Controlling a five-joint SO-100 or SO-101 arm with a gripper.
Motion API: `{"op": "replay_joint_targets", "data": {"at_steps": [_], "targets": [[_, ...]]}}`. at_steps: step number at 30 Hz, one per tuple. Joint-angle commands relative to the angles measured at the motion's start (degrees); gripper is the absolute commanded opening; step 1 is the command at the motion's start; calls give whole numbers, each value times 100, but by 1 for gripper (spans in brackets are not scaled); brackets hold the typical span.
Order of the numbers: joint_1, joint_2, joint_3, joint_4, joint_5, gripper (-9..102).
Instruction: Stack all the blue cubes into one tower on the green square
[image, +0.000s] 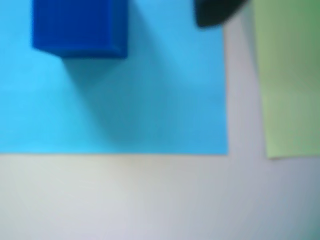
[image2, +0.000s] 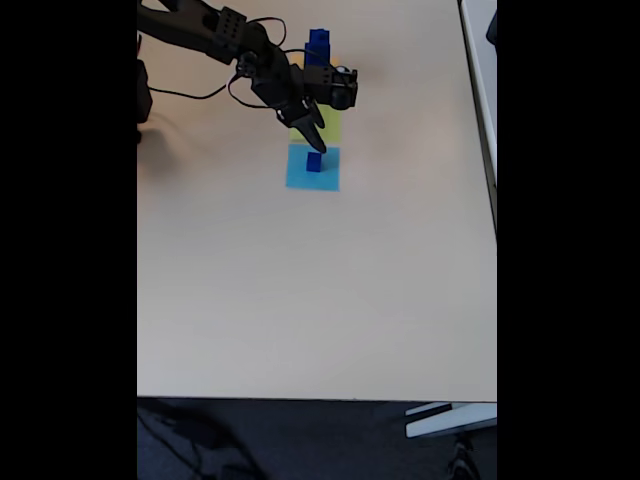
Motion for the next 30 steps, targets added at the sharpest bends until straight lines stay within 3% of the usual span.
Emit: {"op": "replay_joint_targets", "data": {"at_steps": [1, 30], "targets": [[53, 79, 18, -272, -53, 25], [132, -466, 448, -932, -26, 25]]}}
